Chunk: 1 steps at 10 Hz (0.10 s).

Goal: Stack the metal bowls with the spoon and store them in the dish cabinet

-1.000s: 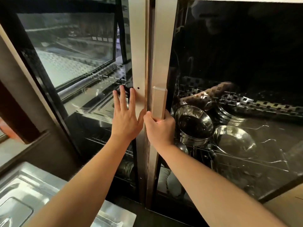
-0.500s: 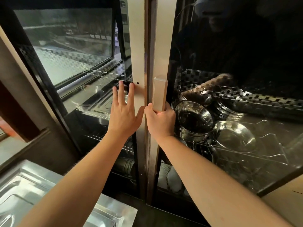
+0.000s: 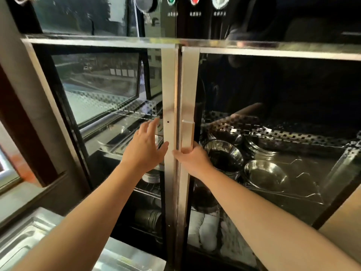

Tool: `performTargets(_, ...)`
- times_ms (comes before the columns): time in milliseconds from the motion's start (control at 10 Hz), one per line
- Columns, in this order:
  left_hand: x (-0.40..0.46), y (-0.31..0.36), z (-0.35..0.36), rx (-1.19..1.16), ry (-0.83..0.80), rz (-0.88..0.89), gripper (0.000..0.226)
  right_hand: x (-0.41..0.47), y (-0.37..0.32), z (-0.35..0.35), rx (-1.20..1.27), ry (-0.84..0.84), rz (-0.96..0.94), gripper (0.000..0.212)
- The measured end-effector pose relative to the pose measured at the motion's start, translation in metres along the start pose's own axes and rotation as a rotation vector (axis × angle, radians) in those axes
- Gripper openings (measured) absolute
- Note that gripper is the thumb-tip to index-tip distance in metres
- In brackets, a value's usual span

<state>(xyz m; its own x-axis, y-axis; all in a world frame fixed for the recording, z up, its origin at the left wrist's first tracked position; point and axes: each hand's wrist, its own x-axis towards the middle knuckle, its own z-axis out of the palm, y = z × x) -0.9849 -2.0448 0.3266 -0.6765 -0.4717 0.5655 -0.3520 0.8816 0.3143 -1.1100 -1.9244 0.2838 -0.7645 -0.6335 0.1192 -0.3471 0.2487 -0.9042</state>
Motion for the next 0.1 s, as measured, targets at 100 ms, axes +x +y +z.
performTargets(100,-0.0047,0.0118,-0.0289,-0.033,0.007,0.028,0.075,-0.0147,-0.018,-0.0345,-0.184,-0.077,0.029,0.048)
